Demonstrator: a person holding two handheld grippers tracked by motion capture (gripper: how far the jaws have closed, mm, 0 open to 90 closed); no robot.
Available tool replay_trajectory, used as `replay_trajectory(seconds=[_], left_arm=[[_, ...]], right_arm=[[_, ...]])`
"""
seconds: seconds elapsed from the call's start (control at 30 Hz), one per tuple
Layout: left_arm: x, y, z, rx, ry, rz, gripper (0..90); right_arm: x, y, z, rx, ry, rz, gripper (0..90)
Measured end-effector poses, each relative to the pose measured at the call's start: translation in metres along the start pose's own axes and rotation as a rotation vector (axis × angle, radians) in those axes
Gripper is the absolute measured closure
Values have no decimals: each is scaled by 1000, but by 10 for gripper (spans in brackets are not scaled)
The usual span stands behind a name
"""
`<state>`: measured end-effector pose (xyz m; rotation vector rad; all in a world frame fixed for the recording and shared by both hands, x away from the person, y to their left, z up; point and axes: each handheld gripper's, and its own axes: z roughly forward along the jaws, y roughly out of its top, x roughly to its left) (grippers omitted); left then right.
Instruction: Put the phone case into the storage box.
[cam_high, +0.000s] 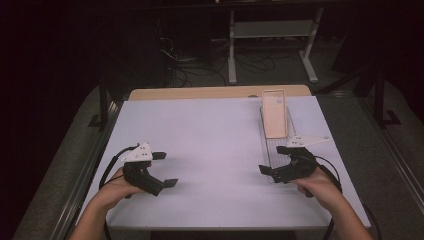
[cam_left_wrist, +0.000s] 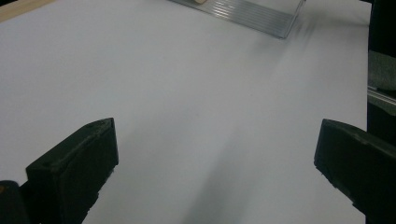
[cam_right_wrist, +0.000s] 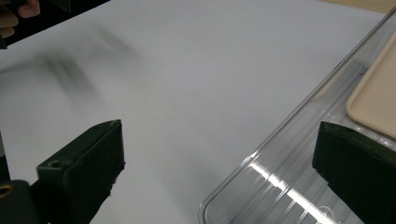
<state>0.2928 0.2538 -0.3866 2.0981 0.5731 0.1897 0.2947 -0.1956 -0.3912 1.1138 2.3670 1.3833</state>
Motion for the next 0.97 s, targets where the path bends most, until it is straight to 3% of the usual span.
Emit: replay_trajectory(seconds=[0.33,0.97], left_arm=[[0,1,-1,-2,-7,4,0],[-1,1,0,-1,-12,11,0]], right_arm=[[1,-11,-2,11,8,5,18],[1,-12,-2,6,9,0,18]])
